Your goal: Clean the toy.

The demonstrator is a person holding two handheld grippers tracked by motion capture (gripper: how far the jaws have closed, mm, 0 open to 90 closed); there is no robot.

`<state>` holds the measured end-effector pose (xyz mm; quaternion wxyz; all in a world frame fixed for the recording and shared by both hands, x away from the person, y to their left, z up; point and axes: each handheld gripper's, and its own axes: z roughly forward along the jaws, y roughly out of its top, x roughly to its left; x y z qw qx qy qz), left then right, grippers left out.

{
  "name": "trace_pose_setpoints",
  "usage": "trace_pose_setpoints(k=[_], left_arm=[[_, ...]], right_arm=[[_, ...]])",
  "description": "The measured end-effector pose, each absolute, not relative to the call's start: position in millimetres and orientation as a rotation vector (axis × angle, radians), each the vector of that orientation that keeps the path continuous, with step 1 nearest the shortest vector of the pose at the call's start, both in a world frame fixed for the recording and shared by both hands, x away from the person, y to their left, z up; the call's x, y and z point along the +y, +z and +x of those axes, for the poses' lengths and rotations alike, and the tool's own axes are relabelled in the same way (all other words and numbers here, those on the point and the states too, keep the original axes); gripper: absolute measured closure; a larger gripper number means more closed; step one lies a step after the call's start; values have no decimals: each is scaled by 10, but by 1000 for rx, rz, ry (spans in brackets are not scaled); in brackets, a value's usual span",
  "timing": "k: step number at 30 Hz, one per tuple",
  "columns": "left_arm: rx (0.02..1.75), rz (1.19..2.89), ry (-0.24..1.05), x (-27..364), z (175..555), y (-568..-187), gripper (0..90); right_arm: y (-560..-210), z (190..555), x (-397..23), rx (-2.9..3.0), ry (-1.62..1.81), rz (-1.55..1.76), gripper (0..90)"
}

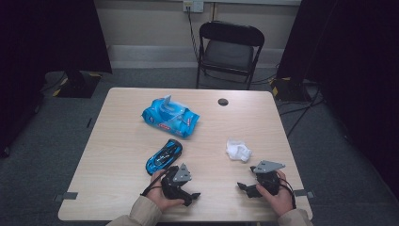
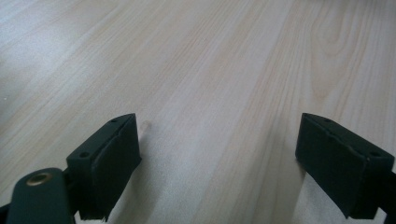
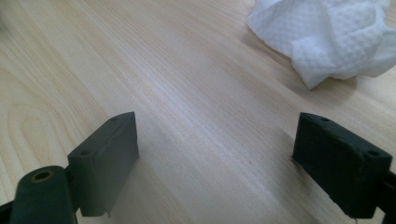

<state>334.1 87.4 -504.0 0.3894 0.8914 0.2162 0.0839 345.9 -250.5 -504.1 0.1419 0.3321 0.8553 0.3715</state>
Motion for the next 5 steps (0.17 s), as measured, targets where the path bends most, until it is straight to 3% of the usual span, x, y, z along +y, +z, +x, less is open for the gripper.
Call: trace_pose_setpoints(k=[5], left_arm=[[535,2278,205,868,3341,-5042,89]], right_arm=[[-5042,3460,-2506,2470,1072,957,131]])
